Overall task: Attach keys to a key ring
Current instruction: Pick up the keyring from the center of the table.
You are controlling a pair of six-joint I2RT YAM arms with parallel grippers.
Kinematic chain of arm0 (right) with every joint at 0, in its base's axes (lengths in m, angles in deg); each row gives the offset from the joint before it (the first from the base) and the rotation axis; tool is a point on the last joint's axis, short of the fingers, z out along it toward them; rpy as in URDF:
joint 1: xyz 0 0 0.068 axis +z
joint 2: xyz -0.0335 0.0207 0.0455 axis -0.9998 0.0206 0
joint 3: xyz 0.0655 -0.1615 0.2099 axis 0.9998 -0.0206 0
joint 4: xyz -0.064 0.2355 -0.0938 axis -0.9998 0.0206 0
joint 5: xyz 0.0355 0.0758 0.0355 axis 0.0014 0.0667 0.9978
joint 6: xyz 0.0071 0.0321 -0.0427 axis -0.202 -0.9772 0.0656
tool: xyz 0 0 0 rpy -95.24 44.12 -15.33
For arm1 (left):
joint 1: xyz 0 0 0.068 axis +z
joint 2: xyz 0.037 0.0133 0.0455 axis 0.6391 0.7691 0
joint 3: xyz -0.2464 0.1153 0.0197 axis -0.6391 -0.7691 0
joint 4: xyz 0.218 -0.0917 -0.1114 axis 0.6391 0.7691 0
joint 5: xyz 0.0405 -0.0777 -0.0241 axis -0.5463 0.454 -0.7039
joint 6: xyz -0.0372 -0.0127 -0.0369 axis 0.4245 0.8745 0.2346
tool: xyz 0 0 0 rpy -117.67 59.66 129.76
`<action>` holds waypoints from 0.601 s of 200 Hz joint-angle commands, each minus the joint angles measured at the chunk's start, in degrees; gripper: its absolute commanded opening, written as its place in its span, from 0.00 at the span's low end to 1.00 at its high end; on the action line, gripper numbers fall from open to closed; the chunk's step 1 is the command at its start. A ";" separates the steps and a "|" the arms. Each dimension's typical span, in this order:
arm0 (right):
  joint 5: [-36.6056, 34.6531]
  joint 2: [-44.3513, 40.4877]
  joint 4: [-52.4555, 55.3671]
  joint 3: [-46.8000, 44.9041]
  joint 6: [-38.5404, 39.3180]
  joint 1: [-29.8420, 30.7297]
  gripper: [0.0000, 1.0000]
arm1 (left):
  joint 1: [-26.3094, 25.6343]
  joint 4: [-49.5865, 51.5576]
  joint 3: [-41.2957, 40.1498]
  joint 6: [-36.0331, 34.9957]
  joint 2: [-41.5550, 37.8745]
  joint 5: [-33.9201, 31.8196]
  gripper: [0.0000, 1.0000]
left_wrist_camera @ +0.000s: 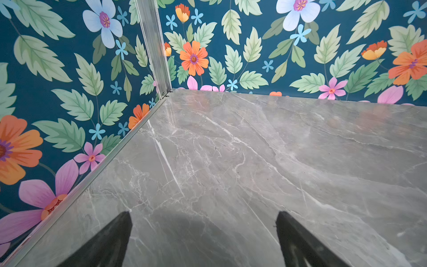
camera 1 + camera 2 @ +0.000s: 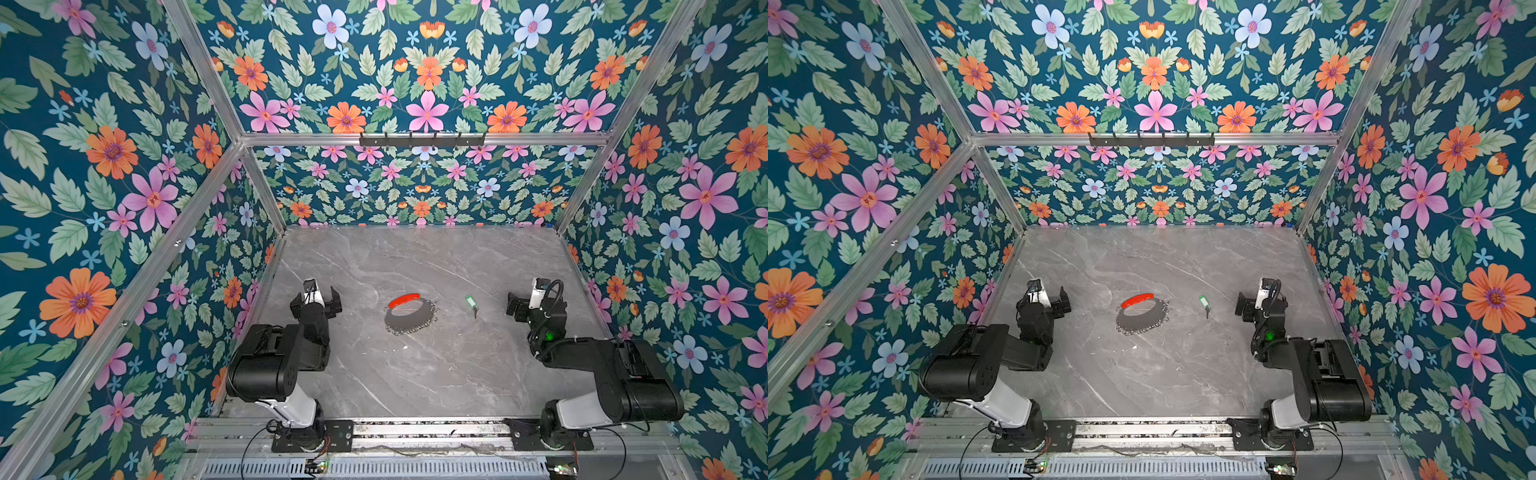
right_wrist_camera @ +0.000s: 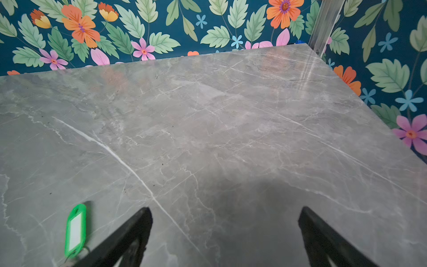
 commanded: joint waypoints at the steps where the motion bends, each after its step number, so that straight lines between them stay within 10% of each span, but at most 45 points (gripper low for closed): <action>1: -0.70 -0.07 -2.59 0.19 0.52 0.10 0.99 | 0.10 -1.69 0.13 -0.55 0.05 -0.47 1.00; 120: -0.88 -0.07 -2.94 -0.01 0.70 0.12 0.99 | 0.10 -1.70 0.16 -0.53 0.04 -0.44 1.00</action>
